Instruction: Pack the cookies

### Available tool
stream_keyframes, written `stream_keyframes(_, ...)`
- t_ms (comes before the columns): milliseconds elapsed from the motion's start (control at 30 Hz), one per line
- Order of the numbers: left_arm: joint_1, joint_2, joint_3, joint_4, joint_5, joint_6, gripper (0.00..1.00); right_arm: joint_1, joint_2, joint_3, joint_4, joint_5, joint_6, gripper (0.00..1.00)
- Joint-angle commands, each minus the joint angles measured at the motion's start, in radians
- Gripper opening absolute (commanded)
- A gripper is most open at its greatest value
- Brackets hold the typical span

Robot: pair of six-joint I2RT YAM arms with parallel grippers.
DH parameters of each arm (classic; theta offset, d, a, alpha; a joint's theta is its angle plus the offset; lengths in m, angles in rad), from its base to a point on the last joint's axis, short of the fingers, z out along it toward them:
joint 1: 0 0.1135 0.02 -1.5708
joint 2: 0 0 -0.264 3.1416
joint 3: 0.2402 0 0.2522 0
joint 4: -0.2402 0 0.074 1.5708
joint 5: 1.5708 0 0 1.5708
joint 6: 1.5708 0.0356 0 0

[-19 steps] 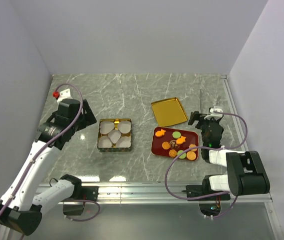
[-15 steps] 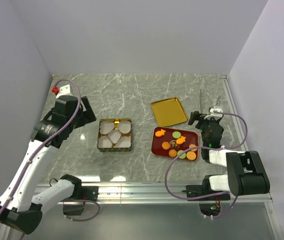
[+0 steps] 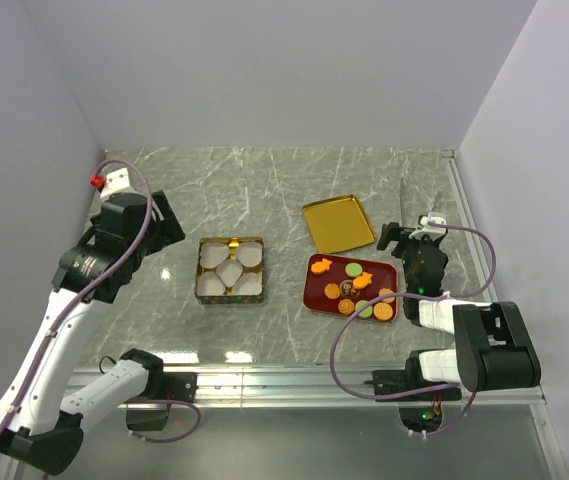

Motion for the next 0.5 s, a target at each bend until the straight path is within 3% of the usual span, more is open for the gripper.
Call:
stream_keyframes(0, -0.003, 0.036, -0.023, 0.045, -0.019, 0.017, 0.99, -0.006, -0.012, 0.002, 0.049, 0.004, -0.009, 1.00)
stream_keyframes(200, -0.003, 0.106, -0.008, 0.049, 0.089, 0.012, 1.00, 0.006, -0.021, 0.013, 0.027, 0.010, -0.014, 1.00)
stream_keyframes(233, -0.003, 0.105, -0.011, 0.054, 0.101, 0.021, 0.99, 0.024, -0.041, 0.041, 0.000, 0.129, -0.003, 1.00)
stream_keyframes(300, -0.003, 0.096, -0.017, 0.066, 0.116, 0.023, 0.99, 0.061, -0.113, 0.131, -0.295, 0.275, 0.033, 1.00)
stream_keyframes(333, -0.003, 0.085, -0.024, 0.069, 0.120, 0.021, 1.00, 0.060, -0.116, 0.276, -0.436, 0.312, 0.061, 1.00)
stream_keyframes(367, -0.003, 0.079, -0.031, 0.071, 0.126, 0.023, 0.99, 0.058, -0.109, 0.353, -0.690, 0.346, 0.063, 1.00)
stream_keyframes(433, -0.003, 0.066, -0.046, 0.079, 0.135, 0.027, 0.99, 0.058, -0.061, 0.544, -0.962, 0.413, 0.090, 1.00)
stream_keyframes(467, -0.003, 0.062, -0.054, 0.077, 0.138, 0.029, 0.99, 0.058, -0.038, 0.591, -1.021, 0.435, 0.104, 1.00)
